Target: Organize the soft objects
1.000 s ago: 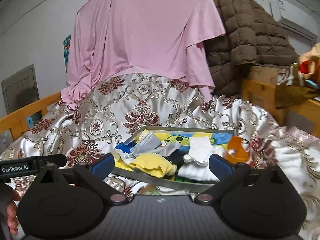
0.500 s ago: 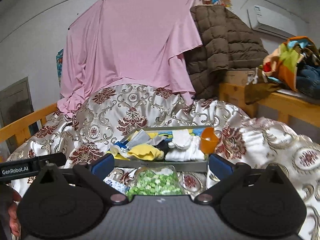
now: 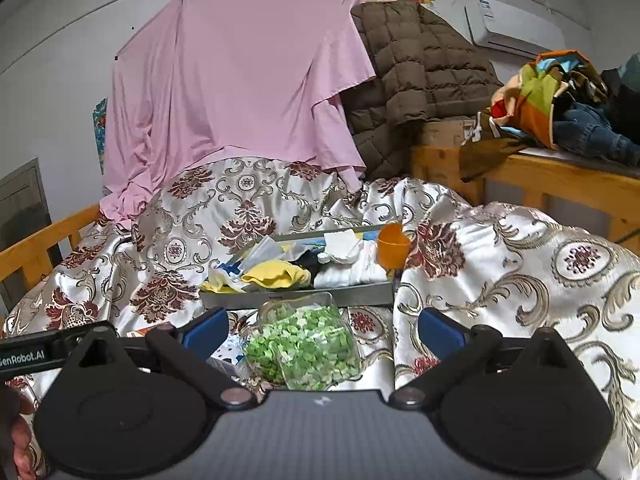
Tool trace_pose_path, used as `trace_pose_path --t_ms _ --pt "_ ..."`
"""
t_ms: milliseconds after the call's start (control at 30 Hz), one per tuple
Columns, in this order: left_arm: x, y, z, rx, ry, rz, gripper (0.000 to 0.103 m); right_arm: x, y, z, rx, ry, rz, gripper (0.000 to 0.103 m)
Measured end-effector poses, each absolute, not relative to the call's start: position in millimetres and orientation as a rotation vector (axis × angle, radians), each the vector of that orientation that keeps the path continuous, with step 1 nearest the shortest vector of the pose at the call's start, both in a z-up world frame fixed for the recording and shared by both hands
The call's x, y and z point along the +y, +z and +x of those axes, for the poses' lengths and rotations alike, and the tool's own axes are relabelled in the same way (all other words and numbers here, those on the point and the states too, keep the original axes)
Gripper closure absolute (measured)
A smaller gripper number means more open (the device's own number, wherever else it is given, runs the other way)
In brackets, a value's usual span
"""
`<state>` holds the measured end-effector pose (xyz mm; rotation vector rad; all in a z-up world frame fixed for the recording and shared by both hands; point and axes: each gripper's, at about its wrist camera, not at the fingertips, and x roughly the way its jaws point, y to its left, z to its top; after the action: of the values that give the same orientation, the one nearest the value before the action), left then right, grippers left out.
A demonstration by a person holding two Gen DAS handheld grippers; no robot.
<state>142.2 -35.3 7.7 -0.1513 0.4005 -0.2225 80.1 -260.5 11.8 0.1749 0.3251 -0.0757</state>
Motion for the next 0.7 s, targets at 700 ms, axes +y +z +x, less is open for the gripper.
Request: trace_pose_path --t_ms 700 --pt "-11.1 2.5 116.4 0.398 -0.211 -0.158 0.001 -230.9 0.2 52.8 0.332 -0.072 0.161 0.0"
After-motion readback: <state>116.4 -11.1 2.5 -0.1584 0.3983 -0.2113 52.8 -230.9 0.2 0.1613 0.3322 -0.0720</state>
